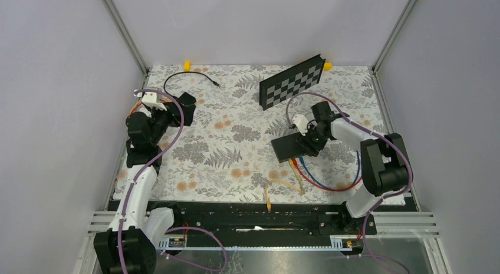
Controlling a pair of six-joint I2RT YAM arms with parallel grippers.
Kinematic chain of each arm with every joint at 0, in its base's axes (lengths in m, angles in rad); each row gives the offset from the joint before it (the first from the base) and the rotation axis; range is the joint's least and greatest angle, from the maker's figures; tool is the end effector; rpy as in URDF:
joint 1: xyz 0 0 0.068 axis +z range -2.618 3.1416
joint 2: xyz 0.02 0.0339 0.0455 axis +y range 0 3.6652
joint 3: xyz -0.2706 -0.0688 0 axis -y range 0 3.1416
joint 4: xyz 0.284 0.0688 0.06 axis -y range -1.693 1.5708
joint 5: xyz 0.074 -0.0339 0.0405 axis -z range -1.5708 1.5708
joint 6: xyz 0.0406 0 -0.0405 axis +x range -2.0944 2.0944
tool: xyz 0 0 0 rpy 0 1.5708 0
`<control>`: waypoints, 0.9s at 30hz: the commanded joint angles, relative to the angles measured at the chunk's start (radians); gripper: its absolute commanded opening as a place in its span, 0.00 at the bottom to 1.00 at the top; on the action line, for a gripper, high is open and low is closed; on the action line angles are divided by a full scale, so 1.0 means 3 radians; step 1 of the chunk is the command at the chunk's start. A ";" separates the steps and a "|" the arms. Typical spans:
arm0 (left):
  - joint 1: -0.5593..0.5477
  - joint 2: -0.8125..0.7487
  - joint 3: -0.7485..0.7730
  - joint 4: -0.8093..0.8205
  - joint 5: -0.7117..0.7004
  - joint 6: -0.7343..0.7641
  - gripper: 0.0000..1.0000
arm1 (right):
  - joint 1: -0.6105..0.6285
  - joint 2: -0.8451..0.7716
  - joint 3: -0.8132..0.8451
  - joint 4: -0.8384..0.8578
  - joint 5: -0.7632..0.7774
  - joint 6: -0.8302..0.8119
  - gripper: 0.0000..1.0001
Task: Pull the plug from the switch port
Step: Move the switch port to the center of the board.
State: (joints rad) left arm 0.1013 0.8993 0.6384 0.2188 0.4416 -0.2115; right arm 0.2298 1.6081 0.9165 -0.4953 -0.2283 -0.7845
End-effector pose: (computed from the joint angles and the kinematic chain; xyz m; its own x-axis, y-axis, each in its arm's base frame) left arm 0.2526 0.0082 0.3054 -0.1109 -0.2020 -0.9731 0.3172 0.9207 -0.2273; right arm 0.3189 0.0840 0.1437 -0.4239 -0.8059 -0.4133 -0.8533 0.5084 -0.1161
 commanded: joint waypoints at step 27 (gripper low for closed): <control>-0.1557 0.1591 0.0311 0.0043 -0.0008 0.1540 0.99 | 0.0341 -0.0501 0.0869 0.0108 -0.0183 0.1744 0.90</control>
State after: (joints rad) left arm -0.3218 1.2896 0.6640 0.1802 0.4095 0.1837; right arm 0.3935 1.5600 1.2240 -0.4572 -0.2543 -0.3916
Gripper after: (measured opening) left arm 0.987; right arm 0.892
